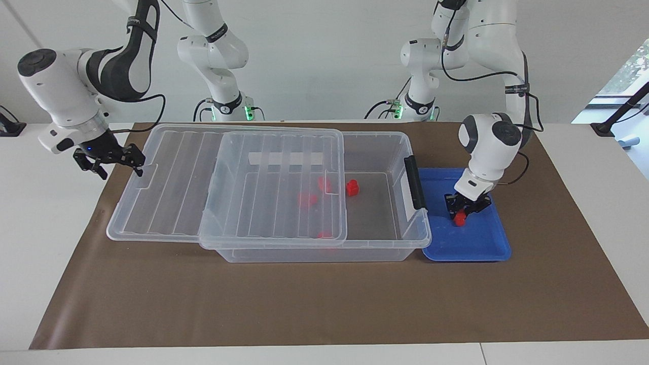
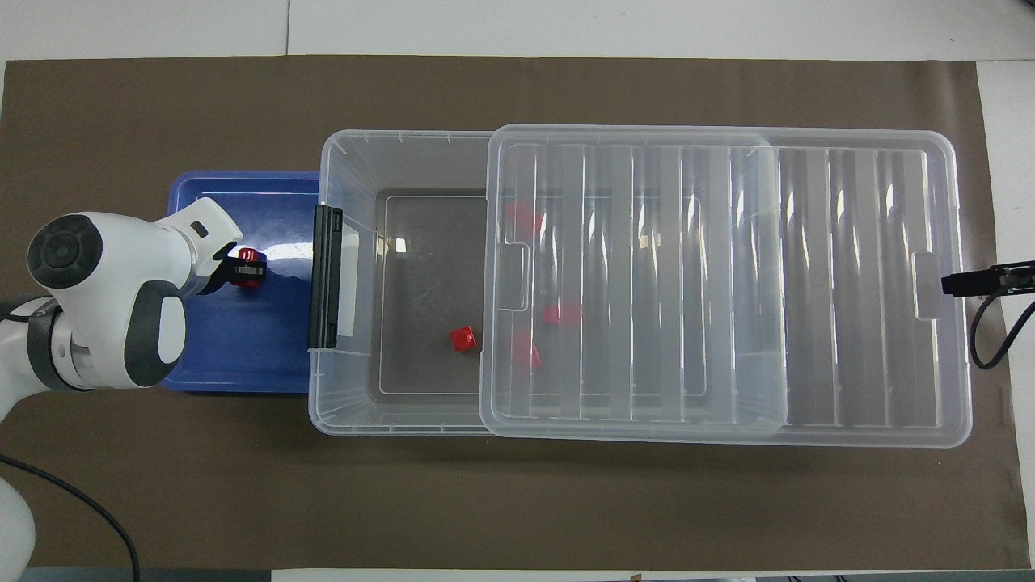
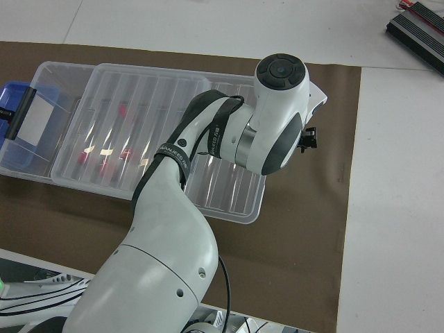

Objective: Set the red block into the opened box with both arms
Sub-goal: 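Reach the left gripper to the red block on the blue tray and grasp it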

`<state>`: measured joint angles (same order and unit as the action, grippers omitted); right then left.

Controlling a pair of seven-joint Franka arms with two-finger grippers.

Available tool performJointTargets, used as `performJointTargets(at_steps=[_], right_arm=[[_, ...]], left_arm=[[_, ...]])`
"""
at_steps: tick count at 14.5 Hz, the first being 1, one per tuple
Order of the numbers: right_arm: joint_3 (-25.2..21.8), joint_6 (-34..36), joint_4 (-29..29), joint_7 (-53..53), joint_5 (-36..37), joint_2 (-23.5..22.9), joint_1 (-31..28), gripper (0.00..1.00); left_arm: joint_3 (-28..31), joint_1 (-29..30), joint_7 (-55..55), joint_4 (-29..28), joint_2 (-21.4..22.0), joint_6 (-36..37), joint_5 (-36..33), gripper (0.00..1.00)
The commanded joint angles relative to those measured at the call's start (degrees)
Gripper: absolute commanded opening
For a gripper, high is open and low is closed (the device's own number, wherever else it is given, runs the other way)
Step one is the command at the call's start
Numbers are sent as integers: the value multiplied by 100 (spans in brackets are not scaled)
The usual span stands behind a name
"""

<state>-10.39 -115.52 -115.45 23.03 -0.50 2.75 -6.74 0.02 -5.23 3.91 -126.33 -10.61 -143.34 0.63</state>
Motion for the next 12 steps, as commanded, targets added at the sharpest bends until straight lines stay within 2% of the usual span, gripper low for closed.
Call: performJointTargets(at_steps=[1,4,7,10,12], right_arm=[[11,712,715,27,23,-152,199,100],[28,1450,1269,-491,23,-100,463,100],[46,2312,1832,-1193,-29,-47,683,100],[336,2620,1825,-1722,-47,137,683,100],[484,2762,1781,-1959,-47,225,683,100]], left_arm=[[51,-66,-57,81,339,498,-116,0],[51,-66,-48,459,875,1603,-116,0],[33,-66,-57,741,1297,2221,-116,0],[-36,-74,-100,872,1745,2687,-116,0],[-326,-74,-467,1144,1747,3065,-116,0]])
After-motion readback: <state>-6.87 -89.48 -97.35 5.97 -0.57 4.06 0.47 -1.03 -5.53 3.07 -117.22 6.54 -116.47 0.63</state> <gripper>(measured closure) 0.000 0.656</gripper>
